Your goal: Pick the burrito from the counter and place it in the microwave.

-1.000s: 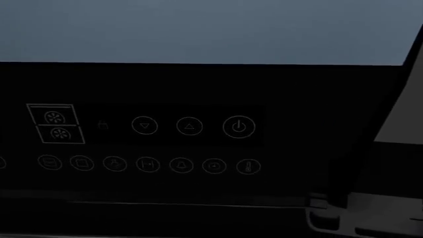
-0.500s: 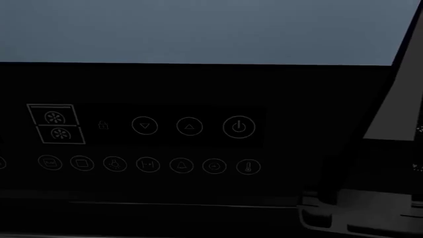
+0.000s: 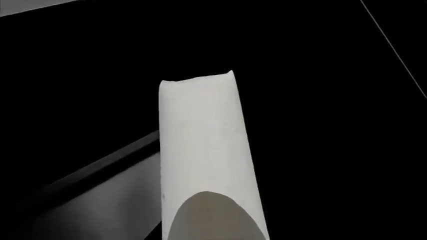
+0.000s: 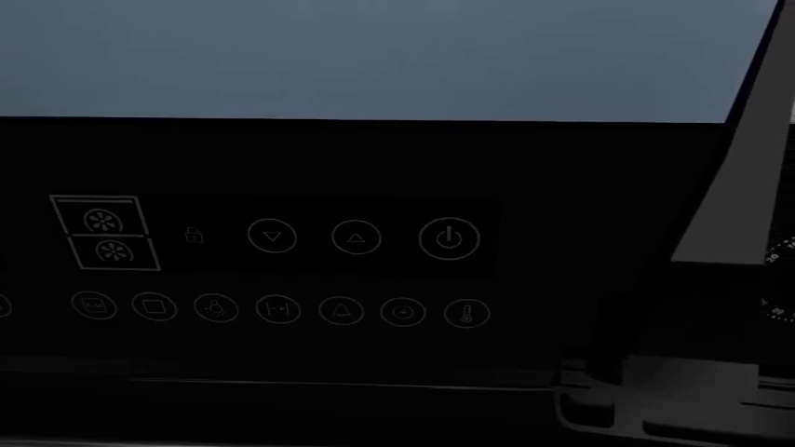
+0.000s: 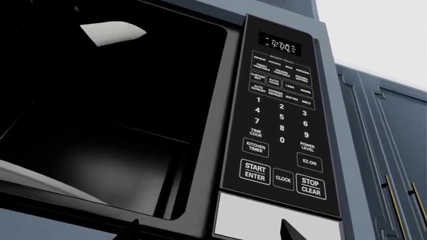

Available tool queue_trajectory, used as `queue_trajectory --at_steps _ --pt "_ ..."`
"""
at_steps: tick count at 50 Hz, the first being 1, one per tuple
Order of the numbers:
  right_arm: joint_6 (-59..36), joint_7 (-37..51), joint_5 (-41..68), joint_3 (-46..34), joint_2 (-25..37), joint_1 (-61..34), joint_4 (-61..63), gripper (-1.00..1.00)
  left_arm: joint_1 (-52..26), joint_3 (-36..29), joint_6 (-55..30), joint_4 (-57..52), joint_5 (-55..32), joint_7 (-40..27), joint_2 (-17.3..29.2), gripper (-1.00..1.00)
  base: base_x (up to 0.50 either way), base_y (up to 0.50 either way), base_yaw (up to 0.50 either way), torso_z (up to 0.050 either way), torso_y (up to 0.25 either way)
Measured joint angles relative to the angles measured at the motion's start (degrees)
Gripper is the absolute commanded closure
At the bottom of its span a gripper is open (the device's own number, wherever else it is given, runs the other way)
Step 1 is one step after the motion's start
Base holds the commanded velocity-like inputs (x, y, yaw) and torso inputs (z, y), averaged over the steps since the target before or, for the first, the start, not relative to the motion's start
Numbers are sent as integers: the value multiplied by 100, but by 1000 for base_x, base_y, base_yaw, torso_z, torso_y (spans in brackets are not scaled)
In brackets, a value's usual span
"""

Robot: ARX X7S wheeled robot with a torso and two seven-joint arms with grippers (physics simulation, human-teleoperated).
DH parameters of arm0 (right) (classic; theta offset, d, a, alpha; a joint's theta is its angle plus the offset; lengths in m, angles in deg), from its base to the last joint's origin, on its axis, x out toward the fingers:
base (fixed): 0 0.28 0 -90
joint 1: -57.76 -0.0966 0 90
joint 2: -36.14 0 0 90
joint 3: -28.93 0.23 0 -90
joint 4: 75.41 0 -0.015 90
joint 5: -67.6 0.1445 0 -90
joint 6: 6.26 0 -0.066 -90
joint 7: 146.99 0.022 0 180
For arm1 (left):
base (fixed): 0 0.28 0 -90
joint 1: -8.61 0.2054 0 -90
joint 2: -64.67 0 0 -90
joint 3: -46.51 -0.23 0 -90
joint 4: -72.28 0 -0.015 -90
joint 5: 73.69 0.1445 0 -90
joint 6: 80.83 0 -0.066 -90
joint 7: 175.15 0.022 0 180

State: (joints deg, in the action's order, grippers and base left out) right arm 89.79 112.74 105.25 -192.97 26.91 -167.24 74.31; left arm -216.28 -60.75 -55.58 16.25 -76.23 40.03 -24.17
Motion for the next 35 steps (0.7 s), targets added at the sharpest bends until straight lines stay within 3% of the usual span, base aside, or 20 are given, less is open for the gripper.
queue_trajectory --at_steps 35 --pt "0 -15 -8 -31 -4 0 1 -100 4 -199 -288 1024 477 -42 0 100 0 0 0 0 0"
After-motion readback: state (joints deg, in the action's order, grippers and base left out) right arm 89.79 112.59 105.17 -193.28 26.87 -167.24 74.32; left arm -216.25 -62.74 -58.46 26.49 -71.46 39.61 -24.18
